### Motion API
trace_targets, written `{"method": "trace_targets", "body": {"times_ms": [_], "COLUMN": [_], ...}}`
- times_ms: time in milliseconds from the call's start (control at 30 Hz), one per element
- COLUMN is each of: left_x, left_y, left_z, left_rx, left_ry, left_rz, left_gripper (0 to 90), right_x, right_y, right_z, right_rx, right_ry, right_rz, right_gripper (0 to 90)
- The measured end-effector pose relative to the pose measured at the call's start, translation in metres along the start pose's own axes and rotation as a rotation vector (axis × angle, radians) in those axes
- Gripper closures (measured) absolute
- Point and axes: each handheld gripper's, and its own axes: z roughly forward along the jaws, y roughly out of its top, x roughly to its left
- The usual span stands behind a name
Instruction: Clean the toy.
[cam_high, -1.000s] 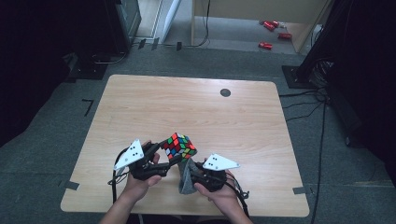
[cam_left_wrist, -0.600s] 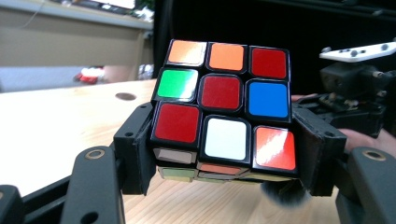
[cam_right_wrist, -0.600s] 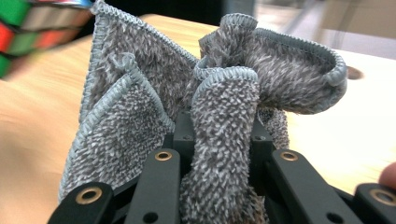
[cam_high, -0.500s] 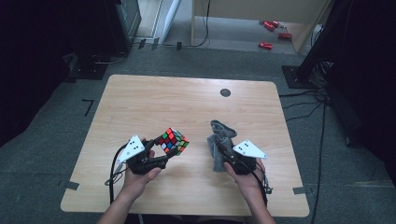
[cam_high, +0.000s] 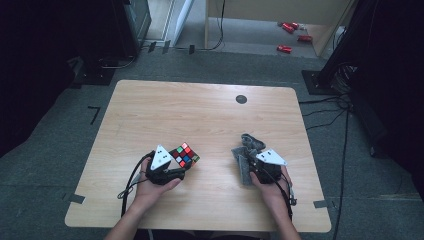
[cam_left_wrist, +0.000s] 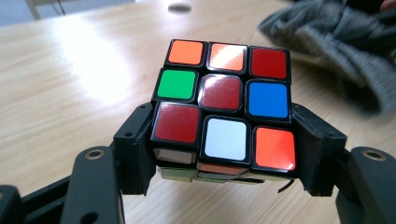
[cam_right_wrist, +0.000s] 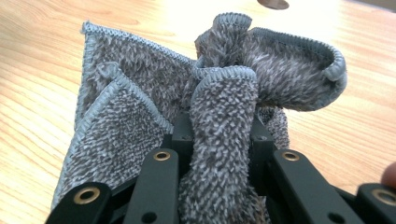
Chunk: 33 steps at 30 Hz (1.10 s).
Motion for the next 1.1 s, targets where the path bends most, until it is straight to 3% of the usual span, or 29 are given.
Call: {"method": "trace_targets", "body": {"times_ms": [267,533,767,867,1100], "left_x": [-0.001,0.0,-0.001,-0.001,0.001], "left_y": [-0.009,-0.012,-0.014,-0.017,-0.019], "left_z": [0.016,0.022,0.021,0.024,0.027], "left_rx": [0.096,0.116,0.125,0.154,0.175], "left_ry": [0.025,0.027,0.032,0.04,0.025], "left_rz": [0.027,0.011,0.028,0.047,0.048], "left_gripper": [34.3,33.4,28.7,31.0,33.8], "right_x": [-0.004,-0.004,-0.005,-0.005,-0.005], "right_y": [-0.004,-0.006,-0.006,-0.006,-0.009], "right_z": [0.004,0.006,0.006,0.006,0.008], "right_rx": [0.024,0.028,0.028,0.029,0.041], "right_ry": [0.011,0.022,0.026,0.027,0.026], "right_rz": [0.02,0.026,0.028,0.029,0.026], "right_gripper": [72.6,72.6,72.5,72.5,72.6]}}
